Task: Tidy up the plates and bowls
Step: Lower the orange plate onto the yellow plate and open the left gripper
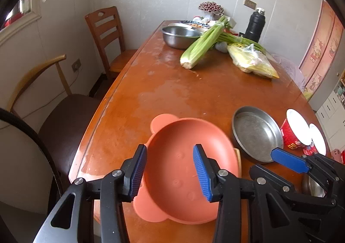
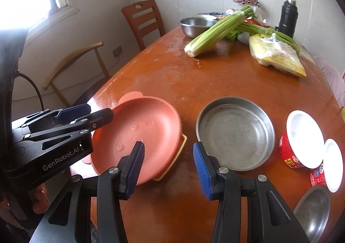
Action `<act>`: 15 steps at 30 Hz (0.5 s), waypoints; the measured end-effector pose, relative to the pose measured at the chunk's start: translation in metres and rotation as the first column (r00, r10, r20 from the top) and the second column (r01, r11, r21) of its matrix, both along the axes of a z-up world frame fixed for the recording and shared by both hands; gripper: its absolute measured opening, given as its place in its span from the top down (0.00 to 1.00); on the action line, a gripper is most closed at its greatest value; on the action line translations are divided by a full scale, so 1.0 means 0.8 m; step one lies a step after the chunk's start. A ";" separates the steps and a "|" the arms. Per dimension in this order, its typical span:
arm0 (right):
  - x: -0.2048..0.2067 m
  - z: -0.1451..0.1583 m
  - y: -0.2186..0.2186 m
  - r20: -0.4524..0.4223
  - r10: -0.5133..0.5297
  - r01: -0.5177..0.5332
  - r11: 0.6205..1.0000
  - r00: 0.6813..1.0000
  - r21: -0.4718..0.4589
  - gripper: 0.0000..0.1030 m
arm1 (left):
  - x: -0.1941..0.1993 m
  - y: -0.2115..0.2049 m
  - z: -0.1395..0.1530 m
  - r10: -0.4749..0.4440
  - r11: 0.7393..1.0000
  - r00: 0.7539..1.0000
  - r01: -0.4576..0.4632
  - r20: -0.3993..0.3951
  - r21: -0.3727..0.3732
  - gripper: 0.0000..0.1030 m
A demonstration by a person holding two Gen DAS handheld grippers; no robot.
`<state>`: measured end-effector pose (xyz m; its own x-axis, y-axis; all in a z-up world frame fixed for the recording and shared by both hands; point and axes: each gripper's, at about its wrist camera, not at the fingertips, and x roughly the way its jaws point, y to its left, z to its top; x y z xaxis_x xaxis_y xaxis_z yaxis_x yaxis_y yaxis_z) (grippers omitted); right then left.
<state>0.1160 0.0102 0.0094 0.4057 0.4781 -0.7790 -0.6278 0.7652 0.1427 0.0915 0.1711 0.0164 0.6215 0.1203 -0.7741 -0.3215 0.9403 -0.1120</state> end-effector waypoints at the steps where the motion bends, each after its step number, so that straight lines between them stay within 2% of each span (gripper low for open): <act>1: 0.001 0.002 -0.005 0.001 -0.006 0.006 1.000 1.000 0.005 0.52 | 0.001 -0.005 0.003 -0.007 1.000 1.000 0.007 0.003 0.003 0.56; 15: 0.022 0.021 -0.097 -0.004 -0.135 0.135 0.987 0.991 0.086 0.48 | 0.035 -0.071 0.031 -0.088 0.995 0.996 0.086 0.022 0.055 0.55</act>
<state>0.1334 -0.0672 0.0264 0.4726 0.4840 -0.7365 -0.5202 0.8278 0.2102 0.1193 0.1139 0.0410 0.6501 0.1062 -0.7524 -0.2360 0.9694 -0.0670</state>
